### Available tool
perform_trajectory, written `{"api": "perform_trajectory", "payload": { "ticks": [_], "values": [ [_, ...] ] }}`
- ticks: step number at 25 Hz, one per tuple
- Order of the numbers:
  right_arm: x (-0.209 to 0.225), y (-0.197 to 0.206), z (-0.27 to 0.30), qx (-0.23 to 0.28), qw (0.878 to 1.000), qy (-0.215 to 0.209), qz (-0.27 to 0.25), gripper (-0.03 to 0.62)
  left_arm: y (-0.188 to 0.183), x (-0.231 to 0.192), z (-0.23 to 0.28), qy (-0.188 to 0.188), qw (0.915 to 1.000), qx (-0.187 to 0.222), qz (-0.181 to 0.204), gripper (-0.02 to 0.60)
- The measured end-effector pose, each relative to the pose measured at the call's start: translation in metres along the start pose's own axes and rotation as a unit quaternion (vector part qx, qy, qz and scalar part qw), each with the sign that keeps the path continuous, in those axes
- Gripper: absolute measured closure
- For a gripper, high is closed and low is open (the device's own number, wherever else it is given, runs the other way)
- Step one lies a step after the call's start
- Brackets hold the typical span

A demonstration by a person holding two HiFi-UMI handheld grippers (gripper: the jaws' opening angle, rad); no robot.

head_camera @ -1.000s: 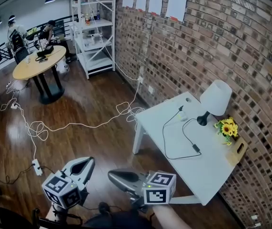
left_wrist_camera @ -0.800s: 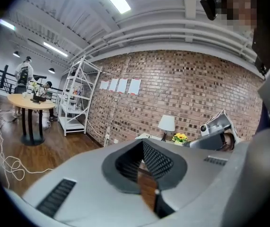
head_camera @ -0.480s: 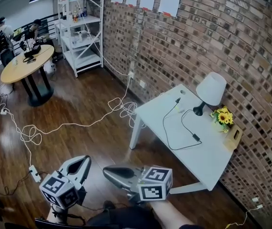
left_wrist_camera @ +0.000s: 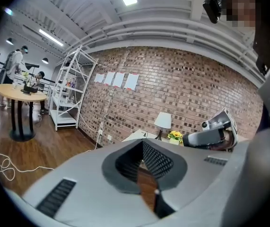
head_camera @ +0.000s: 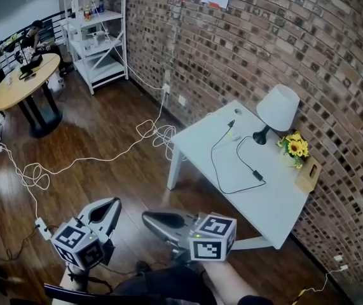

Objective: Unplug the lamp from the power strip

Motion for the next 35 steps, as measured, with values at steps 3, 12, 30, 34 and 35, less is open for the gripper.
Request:
{"api": "perform_trajectory", "payload": {
  "ticks": [3,12,30,34,35],
  "values": [
    [0.022,-0.011,-0.010,0.005,1.000,-0.007,0.007,0.608,-0.010,0.012,0.025,-0.001,0.9999,-0.006,0.008,0.563],
    [0.074,-0.048,-0.033,0.005,0.998,-0.055,0.007,0.608,-0.029,0.033,0.086,-0.037,0.9991,-0.010,0.018,0.563],
    [0.133,-0.075,-0.080,-0.003,0.995,-0.092,0.027,0.608,-0.040,0.077,0.159,-0.059,0.9971,-0.038,0.028,0.563],
    [0.138,-0.081,-0.083,0.007,0.996,-0.087,0.026,0.608,-0.041,0.077,0.168,-0.051,0.9970,-0.047,0.033,0.563],
    [0.140,-0.082,-0.083,0.009,0.996,-0.084,0.025,0.608,-0.042,0.077,0.171,-0.050,0.9972,-0.045,0.034,0.563]
  ]
}}
Point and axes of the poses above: the fingertips, and each gripper's own axes: z forward along the fingers, x to its right, y out of its underside, the point moved 6 cm from there along -z, backward along the fingers, and after that the axes turned 3 degrees about -y, right-handed, at the moved point
